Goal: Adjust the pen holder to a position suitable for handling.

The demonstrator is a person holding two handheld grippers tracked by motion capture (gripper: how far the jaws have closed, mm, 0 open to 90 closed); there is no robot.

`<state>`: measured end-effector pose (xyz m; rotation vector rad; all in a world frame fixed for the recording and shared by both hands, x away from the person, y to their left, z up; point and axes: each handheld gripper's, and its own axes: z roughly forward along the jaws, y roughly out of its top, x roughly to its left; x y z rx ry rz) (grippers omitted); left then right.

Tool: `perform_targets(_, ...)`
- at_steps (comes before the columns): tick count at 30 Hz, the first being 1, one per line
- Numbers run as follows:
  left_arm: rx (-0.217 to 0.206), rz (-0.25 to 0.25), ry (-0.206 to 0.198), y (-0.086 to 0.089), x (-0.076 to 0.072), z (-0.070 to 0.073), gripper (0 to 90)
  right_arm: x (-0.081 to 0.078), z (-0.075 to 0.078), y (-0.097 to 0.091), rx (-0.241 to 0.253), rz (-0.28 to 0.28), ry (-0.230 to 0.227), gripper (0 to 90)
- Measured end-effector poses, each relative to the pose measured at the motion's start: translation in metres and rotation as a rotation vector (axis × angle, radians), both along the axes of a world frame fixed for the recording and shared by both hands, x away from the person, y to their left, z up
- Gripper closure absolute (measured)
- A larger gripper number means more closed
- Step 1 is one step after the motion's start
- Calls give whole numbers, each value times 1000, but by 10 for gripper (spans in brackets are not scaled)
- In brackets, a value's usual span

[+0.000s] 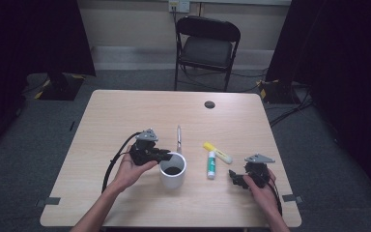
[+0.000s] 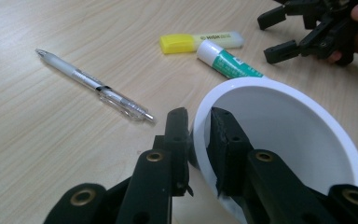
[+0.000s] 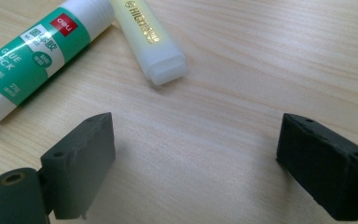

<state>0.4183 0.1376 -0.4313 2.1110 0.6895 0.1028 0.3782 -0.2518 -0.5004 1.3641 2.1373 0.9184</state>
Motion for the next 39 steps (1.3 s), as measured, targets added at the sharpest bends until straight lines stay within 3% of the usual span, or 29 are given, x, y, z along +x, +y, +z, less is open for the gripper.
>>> perform_targets(2,14,-3,-7,-3,-1,-1,773,0,0,0,0,0,0,106)
perform_targets(5,-14,-18,18,-3,1,-2,766,0,0,0,0,0,0,106)
perform_targets(15,-11,-23,8,-12,-1,-3,764,0,0,0,0,0,0,107)
perform_targets(21,-33,-21,19,-11,0,-5,761,1,0,0,1,4,0,106)
perform_targets(24,-70,-15,42,-10,2,-8,745,1,0,0,2,5,0,106)
perform_targets(26,-59,7,35,-10,2,-7,664,1,0,0,2,6,0,106)
perform_targets(29,-92,6,31,-7,2,-3,610,1,0,0,2,6,0,106)
perform_targets(32,-107,31,17,-1,3,3,428,1,0,0,2,6,0,106)
perform_targets(39,-145,58,-5,20,1,14,307,1,0,0,2,6,0,106)
